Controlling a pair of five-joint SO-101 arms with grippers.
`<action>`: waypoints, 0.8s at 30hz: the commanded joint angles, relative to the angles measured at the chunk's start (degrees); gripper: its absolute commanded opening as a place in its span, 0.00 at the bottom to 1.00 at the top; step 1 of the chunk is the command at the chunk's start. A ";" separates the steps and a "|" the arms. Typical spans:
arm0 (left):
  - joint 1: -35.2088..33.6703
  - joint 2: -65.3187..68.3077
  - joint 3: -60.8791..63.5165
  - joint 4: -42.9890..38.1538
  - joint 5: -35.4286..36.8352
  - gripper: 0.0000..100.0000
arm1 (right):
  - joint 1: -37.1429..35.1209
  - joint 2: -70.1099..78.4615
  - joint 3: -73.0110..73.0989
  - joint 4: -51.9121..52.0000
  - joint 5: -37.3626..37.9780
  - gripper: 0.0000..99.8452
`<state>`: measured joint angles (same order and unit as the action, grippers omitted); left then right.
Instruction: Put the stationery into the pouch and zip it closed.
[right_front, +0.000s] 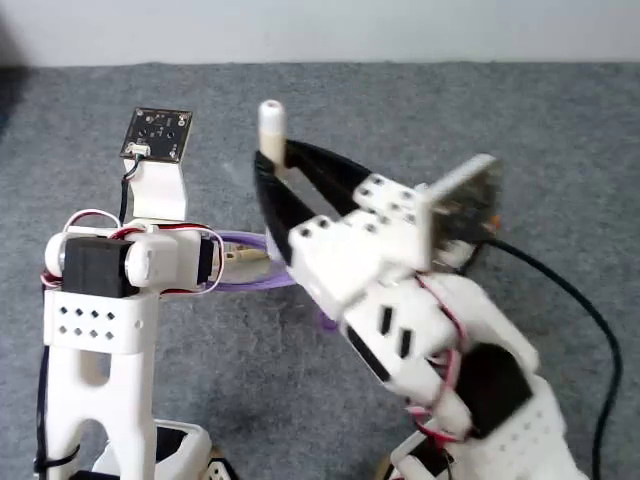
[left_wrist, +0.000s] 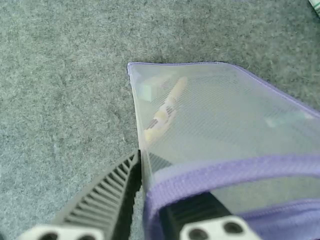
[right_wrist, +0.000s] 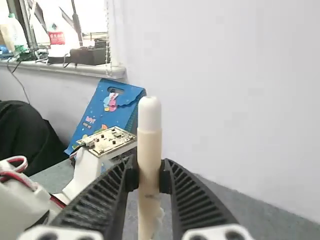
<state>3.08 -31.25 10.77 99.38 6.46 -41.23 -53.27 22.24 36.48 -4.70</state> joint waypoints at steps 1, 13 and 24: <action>-0.09 0.00 -0.13 -0.97 0.70 0.01 | -2.33 0.04 4.57 -7.78 3.69 0.01; -0.18 0.00 -0.13 -0.70 0.70 0.01 | -3.47 -3.30 20.22 -13.05 10.11 0.01; -0.09 0.00 -0.13 -0.97 0.70 0.01 | -3.65 -14.37 27.43 -0.13 18.20 0.10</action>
<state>3.25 -31.25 10.77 99.38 6.46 -44.40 -65.58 50.11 33.85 12.70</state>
